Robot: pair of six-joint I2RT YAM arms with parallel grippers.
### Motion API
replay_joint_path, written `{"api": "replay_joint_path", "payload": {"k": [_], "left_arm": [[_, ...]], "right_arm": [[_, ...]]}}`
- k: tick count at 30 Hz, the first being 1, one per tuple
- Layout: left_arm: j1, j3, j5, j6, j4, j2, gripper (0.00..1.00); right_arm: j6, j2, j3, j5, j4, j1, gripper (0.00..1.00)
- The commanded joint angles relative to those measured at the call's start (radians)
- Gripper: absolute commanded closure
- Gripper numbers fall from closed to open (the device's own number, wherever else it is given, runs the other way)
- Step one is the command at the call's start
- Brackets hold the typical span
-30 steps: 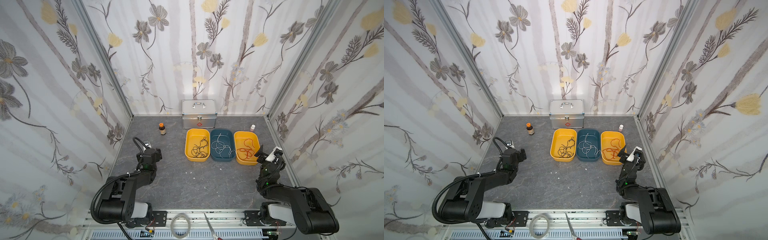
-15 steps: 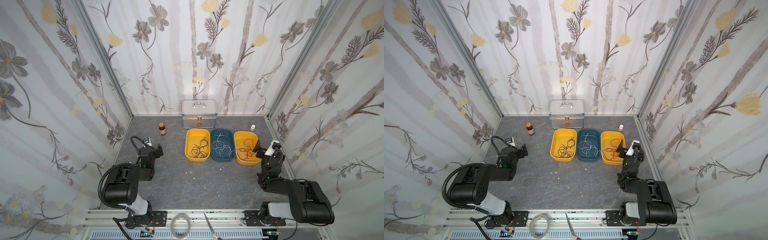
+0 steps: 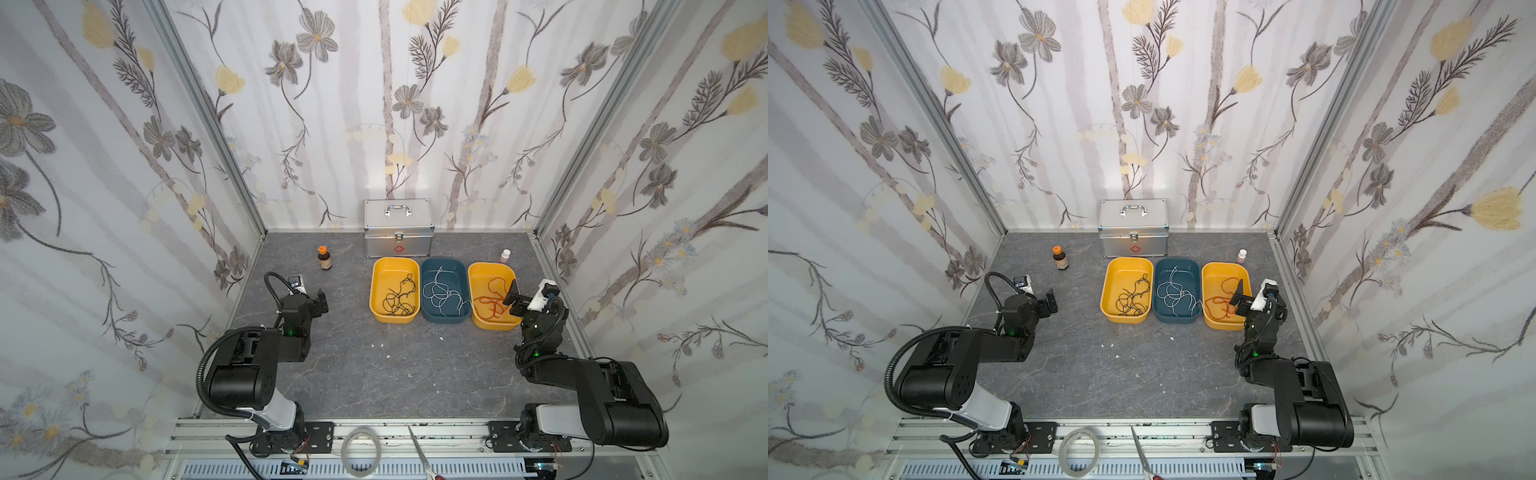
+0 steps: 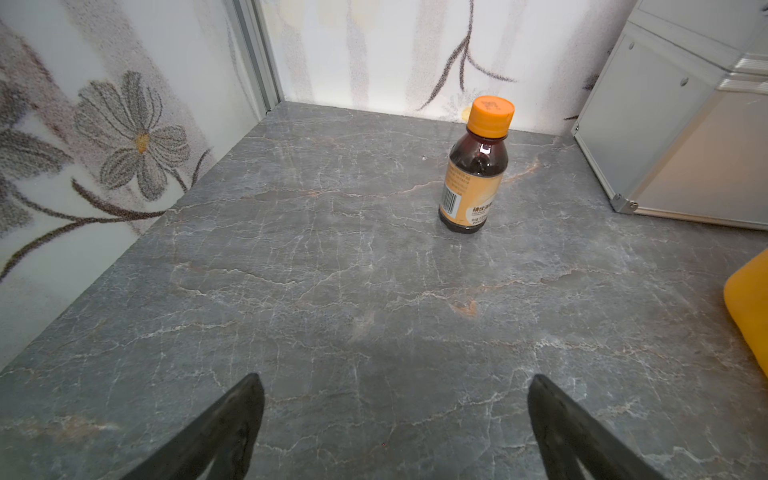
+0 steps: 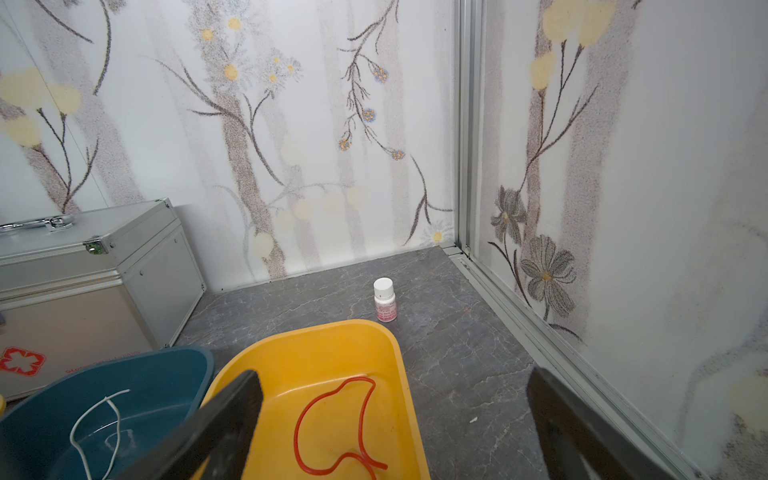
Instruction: Untangle the cables
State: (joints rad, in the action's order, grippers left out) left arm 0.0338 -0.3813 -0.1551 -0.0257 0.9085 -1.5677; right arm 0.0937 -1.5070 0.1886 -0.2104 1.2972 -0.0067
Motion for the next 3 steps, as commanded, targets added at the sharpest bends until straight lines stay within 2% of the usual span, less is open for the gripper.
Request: {"api": "replay_joint_path", "payload": {"k": [1,3], "left_arm": [[0.0,0.0,-0.009,0.008,0.02,-0.001,0.0],[0.0,0.0,-0.01,0.008,0.021,-0.001,0.0]], "right_arm": [[-0.002,0.003,-0.001,0.013,0.012,0.001,0.0],[-0.003,0.002,-0.006,0.014,0.022,0.001,0.0]]}}
